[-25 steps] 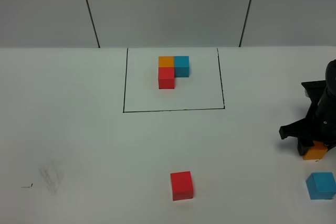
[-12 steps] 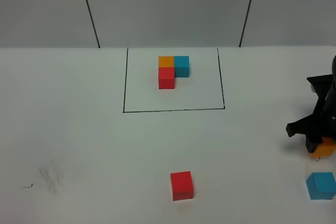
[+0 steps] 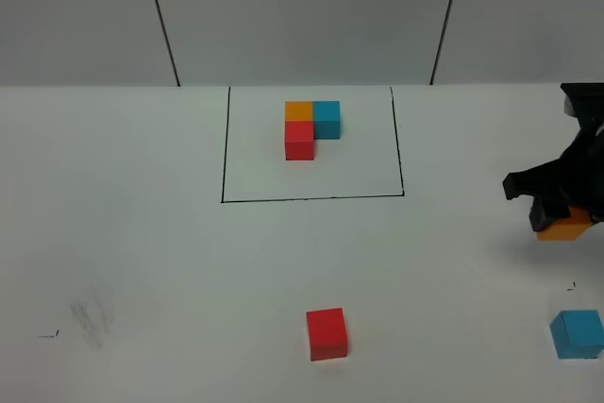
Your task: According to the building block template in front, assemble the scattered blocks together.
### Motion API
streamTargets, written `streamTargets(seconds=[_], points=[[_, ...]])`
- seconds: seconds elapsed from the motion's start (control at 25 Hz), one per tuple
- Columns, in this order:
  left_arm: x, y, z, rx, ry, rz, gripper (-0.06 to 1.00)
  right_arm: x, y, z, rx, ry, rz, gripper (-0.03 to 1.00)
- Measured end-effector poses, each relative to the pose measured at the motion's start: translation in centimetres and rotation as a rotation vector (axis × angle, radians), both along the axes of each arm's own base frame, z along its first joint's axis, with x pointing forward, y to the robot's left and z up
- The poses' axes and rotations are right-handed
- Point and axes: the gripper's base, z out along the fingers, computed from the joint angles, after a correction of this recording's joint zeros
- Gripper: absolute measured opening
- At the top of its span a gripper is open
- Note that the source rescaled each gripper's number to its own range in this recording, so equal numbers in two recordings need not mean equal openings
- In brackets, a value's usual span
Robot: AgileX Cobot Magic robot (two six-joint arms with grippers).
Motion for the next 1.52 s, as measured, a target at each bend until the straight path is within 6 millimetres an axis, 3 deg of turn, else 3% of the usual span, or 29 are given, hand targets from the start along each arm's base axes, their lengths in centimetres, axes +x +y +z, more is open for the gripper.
streamTargets(seconds=[0.28, 0.44, 1.08, 1.36, 1.52], points=[[0.0, 0.0, 0.0, 0.000, 0.000, 0.000, 0.99, -2.1, 3.6, 3.3, 0.020, -0.079, 0.123, 0.00], [0.0, 0.0, 0.0, 0.000, 0.000, 0.000, 0.99, -2.7, 4.1, 4.4, 0.047, -0.100, 0.128, 0.00], [0.0, 0.0, 0.0, 0.000, 0.000, 0.000, 0.99, -2.9, 4.5, 4.7, 0.080, -0.114, 0.188, 0.00], [0.0, 0.0, 0.0, 0.000, 0.000, 0.000, 0.99, -2.7, 7.6, 5.1, 0.137, -0.235, 0.221, 0.00], [0.0, 0.0, 0.0, 0.000, 0.000, 0.000, 0.99, -2.3, 9.8, 4.0, 0.169, -0.245, 0.202, 0.00]])
